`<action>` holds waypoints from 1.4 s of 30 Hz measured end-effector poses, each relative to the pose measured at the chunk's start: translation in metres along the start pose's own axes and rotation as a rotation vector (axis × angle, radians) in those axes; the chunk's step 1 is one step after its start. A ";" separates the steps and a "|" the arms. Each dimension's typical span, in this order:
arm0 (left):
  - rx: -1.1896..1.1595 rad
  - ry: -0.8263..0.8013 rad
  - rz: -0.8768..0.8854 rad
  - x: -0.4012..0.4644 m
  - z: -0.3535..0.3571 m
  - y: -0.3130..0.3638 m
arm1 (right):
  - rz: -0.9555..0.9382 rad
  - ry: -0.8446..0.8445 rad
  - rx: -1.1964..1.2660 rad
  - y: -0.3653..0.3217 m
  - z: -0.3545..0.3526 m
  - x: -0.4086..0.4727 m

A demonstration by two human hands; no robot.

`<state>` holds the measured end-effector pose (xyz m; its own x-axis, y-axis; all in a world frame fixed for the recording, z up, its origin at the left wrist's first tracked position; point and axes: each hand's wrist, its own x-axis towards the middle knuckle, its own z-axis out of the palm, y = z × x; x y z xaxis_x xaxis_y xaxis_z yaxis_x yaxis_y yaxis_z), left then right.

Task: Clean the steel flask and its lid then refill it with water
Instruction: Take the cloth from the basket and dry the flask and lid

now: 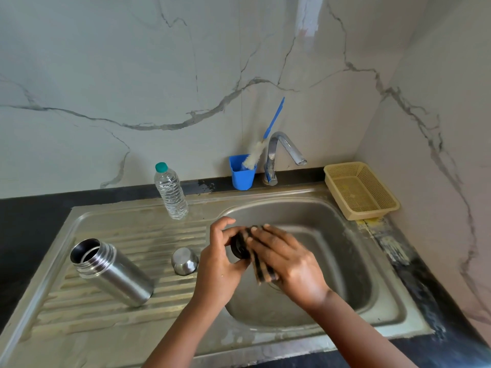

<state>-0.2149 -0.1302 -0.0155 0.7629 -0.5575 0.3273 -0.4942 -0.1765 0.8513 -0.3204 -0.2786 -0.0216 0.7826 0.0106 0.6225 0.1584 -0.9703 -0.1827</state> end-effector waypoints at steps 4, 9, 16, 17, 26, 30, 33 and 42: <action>0.032 -0.044 0.015 -0.002 0.001 0.000 | 0.055 0.019 0.013 0.011 -0.009 -0.003; 0.073 -0.046 0.036 -0.001 0.003 0.001 | -0.117 -0.033 -0.064 -0.012 -0.002 -0.010; 0.140 -0.074 0.084 0.001 0.001 0.001 | -0.107 -0.016 -0.146 -0.020 -0.012 0.002; 0.143 -0.073 0.091 0.002 0.001 0.002 | -0.127 -0.029 -0.157 -0.021 -0.013 0.001; -0.002 0.002 0.040 0.004 -0.002 0.003 | -0.015 0.007 -0.040 -0.016 -0.013 -0.001; -0.061 0.029 0.000 0.001 0.000 -0.001 | 0.039 -0.005 -0.001 -0.012 -0.012 -0.007; -0.117 0.046 -0.041 -0.002 0.000 -0.006 | 0.290 0.075 0.077 -0.006 -0.007 -0.008; -0.220 -0.001 -0.047 -0.007 0.008 -0.002 | 0.116 0.049 0.094 -0.019 -0.016 0.006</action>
<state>-0.2232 -0.1327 -0.0227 0.7828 -0.5533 0.2849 -0.3551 -0.0211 0.9346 -0.3285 -0.2642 -0.0023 0.7690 -0.1143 0.6289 0.1263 -0.9373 -0.3248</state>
